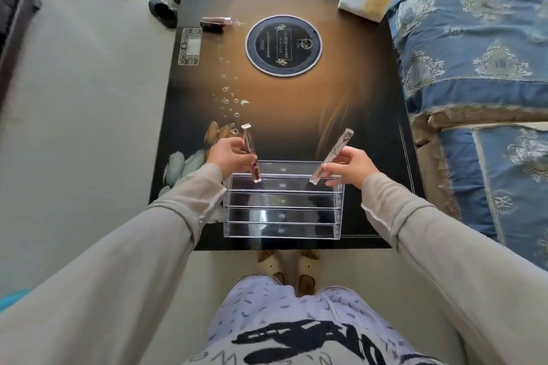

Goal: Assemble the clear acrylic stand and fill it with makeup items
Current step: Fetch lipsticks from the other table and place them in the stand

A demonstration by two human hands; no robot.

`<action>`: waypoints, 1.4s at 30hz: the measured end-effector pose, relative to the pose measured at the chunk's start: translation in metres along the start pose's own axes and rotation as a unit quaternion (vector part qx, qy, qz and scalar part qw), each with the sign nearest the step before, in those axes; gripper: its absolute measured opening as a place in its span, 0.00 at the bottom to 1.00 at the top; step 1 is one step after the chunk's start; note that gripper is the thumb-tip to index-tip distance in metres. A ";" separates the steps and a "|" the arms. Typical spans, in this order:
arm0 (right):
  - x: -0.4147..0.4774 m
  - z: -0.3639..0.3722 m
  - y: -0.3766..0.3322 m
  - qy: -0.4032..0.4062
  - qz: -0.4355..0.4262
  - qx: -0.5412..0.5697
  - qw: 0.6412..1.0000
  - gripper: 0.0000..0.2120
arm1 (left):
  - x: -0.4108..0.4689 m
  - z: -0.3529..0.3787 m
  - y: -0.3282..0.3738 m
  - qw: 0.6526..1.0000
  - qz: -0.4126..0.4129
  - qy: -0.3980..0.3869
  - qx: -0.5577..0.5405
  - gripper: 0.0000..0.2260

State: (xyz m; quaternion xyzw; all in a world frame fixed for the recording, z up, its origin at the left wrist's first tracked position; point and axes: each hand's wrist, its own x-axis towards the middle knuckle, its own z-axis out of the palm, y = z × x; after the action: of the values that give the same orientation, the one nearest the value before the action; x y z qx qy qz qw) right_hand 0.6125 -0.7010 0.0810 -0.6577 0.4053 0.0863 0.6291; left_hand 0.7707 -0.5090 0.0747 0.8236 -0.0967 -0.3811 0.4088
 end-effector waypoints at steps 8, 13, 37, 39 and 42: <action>0.014 0.005 0.000 0.083 -0.056 -0.238 0.966 0.15 | 0.024 -0.001 0.004 0.994 0.040 -0.040 0.091 0.08; 0.020 0.012 0.000 0.091 -0.071 -0.248 0.962 0.12 | 0.023 0.000 -0.011 0.986 0.046 -0.026 0.156 0.08; 0.028 0.019 -0.002 0.014 -0.061 -0.402 0.914 0.07 | 0.021 0.007 -0.010 0.984 0.044 -0.040 0.166 0.08; 0.027 0.018 -0.002 0.012 -0.060 -0.402 0.914 0.08 | 0.021 0.007 -0.009 0.985 0.041 -0.047 0.162 0.08; 0.027 0.017 0.000 0.009 -0.062 -0.402 0.914 0.09 | 0.020 0.007 -0.009 0.985 0.044 -0.055 0.158 0.08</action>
State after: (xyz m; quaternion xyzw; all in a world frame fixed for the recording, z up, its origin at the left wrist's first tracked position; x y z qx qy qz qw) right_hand 0.6370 -0.6972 0.0613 -0.8795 0.3004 0.1968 0.3123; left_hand 0.7788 -0.5169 0.0544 0.8505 -0.2138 -0.3875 0.2843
